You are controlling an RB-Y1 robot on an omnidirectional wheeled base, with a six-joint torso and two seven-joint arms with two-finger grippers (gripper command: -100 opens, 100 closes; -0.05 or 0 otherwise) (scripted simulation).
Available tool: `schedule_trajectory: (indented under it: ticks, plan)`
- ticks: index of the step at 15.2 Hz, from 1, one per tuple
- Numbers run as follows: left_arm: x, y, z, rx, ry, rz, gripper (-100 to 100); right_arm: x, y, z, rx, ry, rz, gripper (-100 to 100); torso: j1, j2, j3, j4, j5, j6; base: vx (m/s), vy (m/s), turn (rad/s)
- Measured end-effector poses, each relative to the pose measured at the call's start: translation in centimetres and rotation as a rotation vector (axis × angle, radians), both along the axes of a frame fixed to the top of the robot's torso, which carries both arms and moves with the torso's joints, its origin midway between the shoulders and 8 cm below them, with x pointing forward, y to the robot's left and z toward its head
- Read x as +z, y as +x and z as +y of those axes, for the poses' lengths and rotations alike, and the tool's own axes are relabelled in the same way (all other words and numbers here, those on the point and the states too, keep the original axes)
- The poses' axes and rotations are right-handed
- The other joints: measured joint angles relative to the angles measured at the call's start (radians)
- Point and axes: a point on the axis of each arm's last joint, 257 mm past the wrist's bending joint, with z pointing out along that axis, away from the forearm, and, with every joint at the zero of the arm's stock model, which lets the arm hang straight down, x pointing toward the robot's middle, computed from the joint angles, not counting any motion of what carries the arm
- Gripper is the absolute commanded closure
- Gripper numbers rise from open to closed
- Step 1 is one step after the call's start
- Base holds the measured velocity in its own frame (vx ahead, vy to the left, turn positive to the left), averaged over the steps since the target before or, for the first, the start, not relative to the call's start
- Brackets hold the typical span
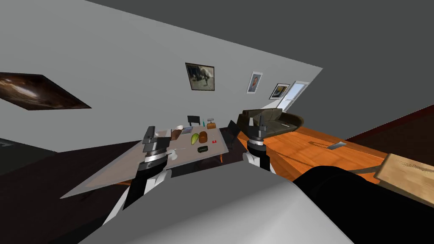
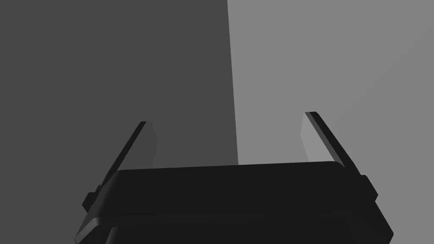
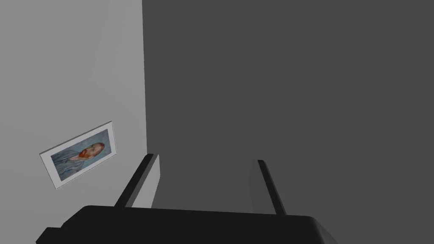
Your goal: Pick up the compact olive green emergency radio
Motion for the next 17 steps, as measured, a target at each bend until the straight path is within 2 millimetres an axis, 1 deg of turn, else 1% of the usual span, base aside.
schedule_trajectory:
  ticks: [1,2,4,7,10,11,14,16,17]
  plan:
    - [-0.5,0.5,0.3,-0.001,-0.005,0.023,-100,0.0,0.0,0.0,0.0,0.0,0.0,0,0.0,0.0,0.0,0.0,0.0,0.0,-0.018,-0.017,-0.211]
    - [-1.6,1.1,0.7,-0.001,-0.013,0.056,-100,0.0,0.0,0.0,0.0,0.0,0.0,0,0.0,0.0,0.0,0.0,0.0,0.0,-0.015,-0.016,-0.156]
    - [-3.1,1.8,1.3,-0.002,-0.028,0.109,-100,0.0,0.0,0.0,0.0,0.0,0.0,0,0.0,0.0,0.0,0.0,0.0,0.0,-0.015,-0.017,-0.205]
    - [-5.9,3.1,2.4,0.0,-0.054,0.198,-100,0.0,0.0,0.0,0.0,0.0,0.0,0,0.0,0.0,0.0,0.0,0.0,0.0,-0.015,-0.023,-0.235]
    - [-9.0,4.1,3.8,0.007,-0.087,0.301,-100,0.0,0.0,0.0,0.0,0.0,0.0,0,0.0,0.0,0.0,0.0,0.0,0.0,-0.014,-0.021,-0.231]
    - [-10.0,4.3,4.4,0.01,-0.098,0.335,-100,0.0,0.0,0.0,0.0,0.0,0.0,0,0.0,0.0,0.0,0.0,0.0,0.0,-0.01,-0.013,-0.044]
    - [-12.7,5.1,5.7,0.021,-0.127,0.416,-100,0.0,0.0,0.0,0.0,0.0,0.0,0,0.0,0.0,0.0,0.0,0.0,0.0,-0.011,-0.023,-0.25]
    - [-14.9,5.6,7.0,0.03,-0.155,0.482,-100,0.0,0.0,0.0,0.0,0.0,0.0,0,0.0,0.0,0.0,0.0,0.0,0.0,-0.01,-0.02,-0.163]
    - [-15.9,5.7,7.2,0.034,-0.164,0.507,-100,0.0,0.0,0.0,0.0,0.0,0.0,0,0.0,0.0,0.0,0.0,0.0,-0.001,-0.007,-0.021,-0.249]
